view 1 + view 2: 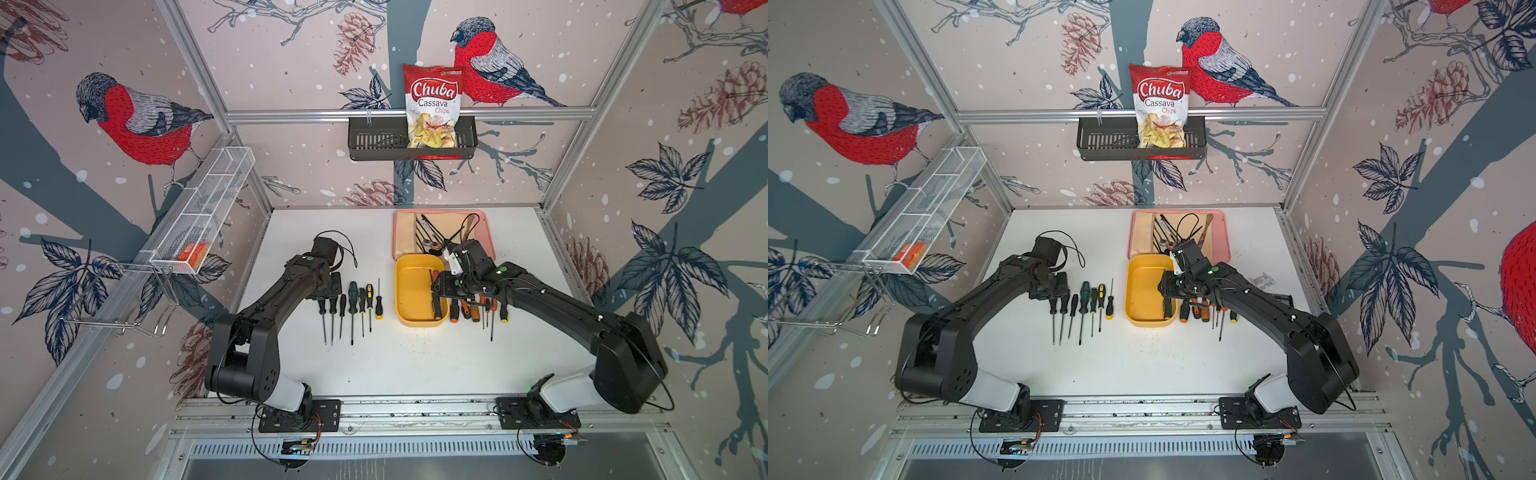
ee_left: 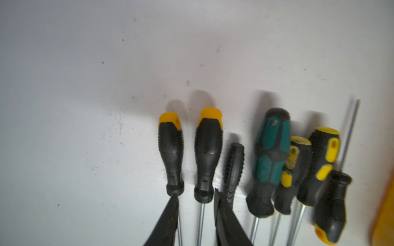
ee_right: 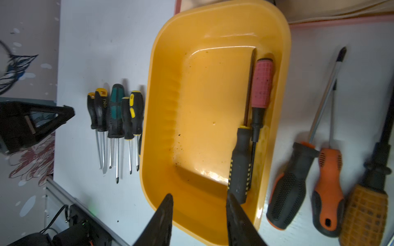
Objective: Take out the screwdriver from the storage box
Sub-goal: Place the screwdriver at the center of the board, then pick up the screwdriver from the storage box.
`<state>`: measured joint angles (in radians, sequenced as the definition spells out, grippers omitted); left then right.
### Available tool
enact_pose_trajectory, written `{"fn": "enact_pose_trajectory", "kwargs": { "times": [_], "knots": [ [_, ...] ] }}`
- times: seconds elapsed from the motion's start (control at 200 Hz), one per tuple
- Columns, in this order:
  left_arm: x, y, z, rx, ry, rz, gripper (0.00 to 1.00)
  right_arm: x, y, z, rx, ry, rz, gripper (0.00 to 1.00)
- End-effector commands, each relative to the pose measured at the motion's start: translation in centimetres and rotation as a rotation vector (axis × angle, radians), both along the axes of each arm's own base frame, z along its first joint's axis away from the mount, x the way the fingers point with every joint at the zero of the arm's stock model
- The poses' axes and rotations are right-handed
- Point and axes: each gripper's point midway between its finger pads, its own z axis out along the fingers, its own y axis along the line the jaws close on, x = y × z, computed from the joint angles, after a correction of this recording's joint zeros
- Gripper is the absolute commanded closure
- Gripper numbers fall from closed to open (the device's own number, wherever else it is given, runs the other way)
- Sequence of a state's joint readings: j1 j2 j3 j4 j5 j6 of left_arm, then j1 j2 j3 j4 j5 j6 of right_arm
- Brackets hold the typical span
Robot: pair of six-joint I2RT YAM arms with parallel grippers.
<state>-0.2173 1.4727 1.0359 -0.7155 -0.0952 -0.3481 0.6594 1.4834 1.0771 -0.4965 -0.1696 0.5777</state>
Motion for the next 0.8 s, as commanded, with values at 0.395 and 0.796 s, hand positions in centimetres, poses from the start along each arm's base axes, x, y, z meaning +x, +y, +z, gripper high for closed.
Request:
{"fn": "enact_pose_trajectory", "kwargs": {
  "times": [0.395,0.796],
  "knots": [
    [-3.5,-13.1,6.1,-0.492,-0.148,-0.317,0.6,1.4,-0.5,-2.3,-0.293,0.07,-0.082,0.58],
    [-4.5,-14.8,6.9,-0.552,-0.168,-0.386,0.58,1.4,0.7,-5.9,-0.404,0.133,-0.114,0.56]
  ]
}}
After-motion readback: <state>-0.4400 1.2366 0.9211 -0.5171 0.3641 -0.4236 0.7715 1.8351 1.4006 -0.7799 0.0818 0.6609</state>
